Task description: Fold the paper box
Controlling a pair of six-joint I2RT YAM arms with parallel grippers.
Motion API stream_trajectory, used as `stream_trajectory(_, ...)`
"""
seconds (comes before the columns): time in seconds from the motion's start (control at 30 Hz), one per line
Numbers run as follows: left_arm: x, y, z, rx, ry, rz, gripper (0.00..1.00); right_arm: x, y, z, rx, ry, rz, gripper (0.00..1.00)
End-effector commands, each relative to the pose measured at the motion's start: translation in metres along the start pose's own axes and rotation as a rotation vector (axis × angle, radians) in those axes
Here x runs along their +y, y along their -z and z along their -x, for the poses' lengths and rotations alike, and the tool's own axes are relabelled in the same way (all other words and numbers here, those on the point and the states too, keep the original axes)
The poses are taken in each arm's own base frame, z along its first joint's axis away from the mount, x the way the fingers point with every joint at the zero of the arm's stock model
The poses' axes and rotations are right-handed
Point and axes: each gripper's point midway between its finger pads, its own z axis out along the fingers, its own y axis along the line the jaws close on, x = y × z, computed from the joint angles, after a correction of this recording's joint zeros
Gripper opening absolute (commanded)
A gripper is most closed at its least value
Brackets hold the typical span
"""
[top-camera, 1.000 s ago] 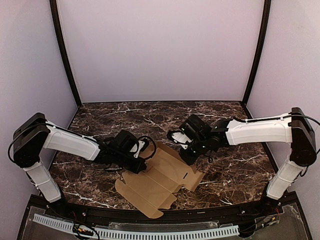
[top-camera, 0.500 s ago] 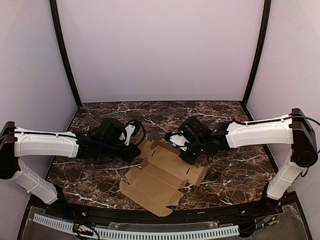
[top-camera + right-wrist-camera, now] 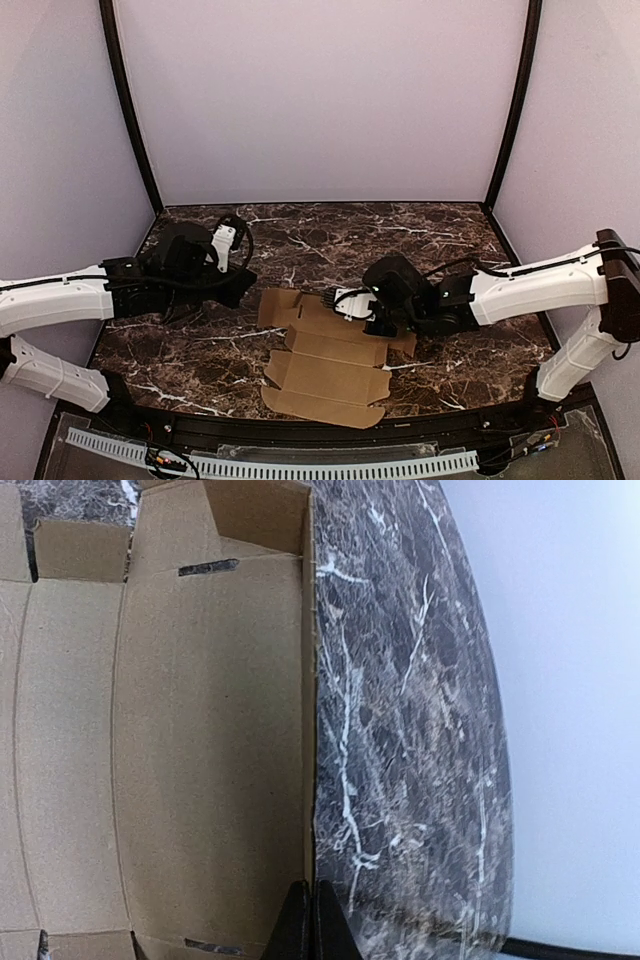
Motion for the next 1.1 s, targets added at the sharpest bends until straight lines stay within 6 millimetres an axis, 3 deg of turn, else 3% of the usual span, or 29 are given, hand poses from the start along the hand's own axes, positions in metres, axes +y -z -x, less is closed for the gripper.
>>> stream_trajectory(0.0, 0.025, 0.003, -0.003, -0.03, 0.05, 0.058, 0.1, -0.014, 0.016, 0.025, -0.103, 0.123, -0.139, 0.0)
stream_trajectory(0.23, 0.046, -0.012, -0.009, -0.043, 0.16, 0.009, 0.24, -0.017, 0.034, 0.036, -0.183, 0.193, -0.244, 0.0)
stream_trajectory(0.47, 0.028, -0.034, -0.015, -0.04, 0.166, -0.132, 0.35, -0.014, 0.037, 0.038, -0.206, 0.245, -0.328, 0.0)
stream_trajectory(0.73, 0.023, -0.058, -0.035, 0.006, 0.188, -0.208, 0.33, -0.012, 0.032, 0.037, -0.215, 0.267, -0.415, 0.0)
stream_trajectory(1.07, 0.006, -0.057, -0.054, 0.027, 0.182, -0.336, 0.32, -0.011, 0.028, 0.034, -0.203, 0.284, -0.469, 0.0)
